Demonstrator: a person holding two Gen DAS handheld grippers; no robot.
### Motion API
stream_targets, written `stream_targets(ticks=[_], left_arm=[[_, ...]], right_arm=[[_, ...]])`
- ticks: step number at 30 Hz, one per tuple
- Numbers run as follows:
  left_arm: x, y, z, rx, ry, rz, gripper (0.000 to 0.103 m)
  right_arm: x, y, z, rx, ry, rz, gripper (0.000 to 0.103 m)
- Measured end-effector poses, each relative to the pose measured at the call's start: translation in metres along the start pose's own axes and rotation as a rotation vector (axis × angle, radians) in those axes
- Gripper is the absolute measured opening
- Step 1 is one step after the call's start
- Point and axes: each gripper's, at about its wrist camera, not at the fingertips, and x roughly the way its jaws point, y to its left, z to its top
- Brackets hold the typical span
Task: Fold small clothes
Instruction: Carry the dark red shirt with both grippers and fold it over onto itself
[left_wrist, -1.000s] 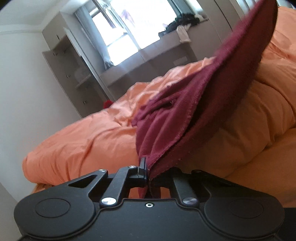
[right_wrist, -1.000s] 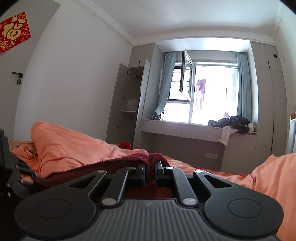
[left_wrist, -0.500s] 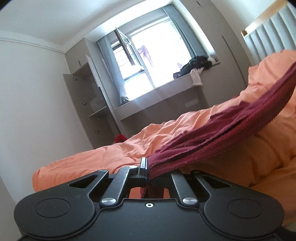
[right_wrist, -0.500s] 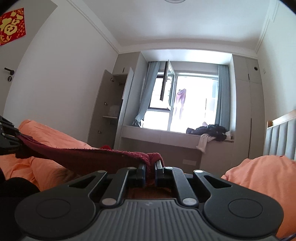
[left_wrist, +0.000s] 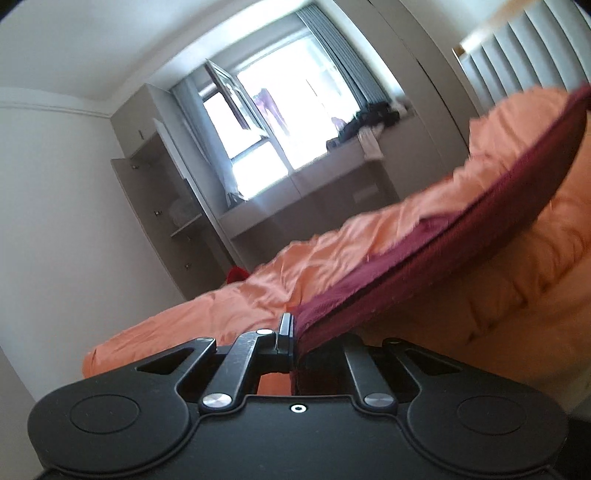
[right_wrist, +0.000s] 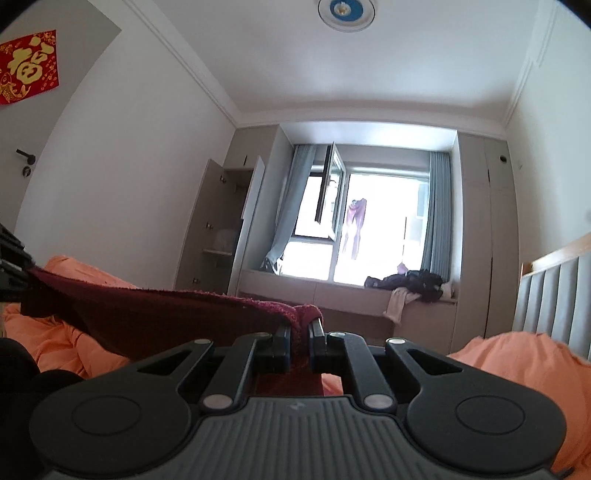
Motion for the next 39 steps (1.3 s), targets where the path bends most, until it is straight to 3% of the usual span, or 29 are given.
stream_targets(ticks=[5,12,19,25,33,39], left_arm=[[0.018,0.008,-0.006,-0.022,0.061,-0.022,0.011],[0.061,0.017,0.007,-0.016,0.085,-0.045,0.012],[0.152,0.022,0.053,-0.053,0.084,-0.056,0.012],[0.257,0.038,0.086,-0.177,0.179,-0.099,0.012],[0.375,0.041,0.083,-0.219,0.38,-0.21,0.016],[0.416,0.051,0.071,-0.242,0.431,-0.282,0.034]], right_arm=[[0.017,-0.003,-0.007,0.005,0.035,0.001,0.009],[0.063,-0.012,-0.019,0.018,0.092,-0.016,0.009],[0.151,-0.043,-0.025,0.103,0.152,-0.02,0.009],[0.253,-0.062,-0.027,0.086,0.209,0.0,0.009],[0.364,-0.078,-0.067,0.13,0.388,0.045,0.009],[0.392,-0.094,-0.1,0.24,0.474,0.043,0.009]])
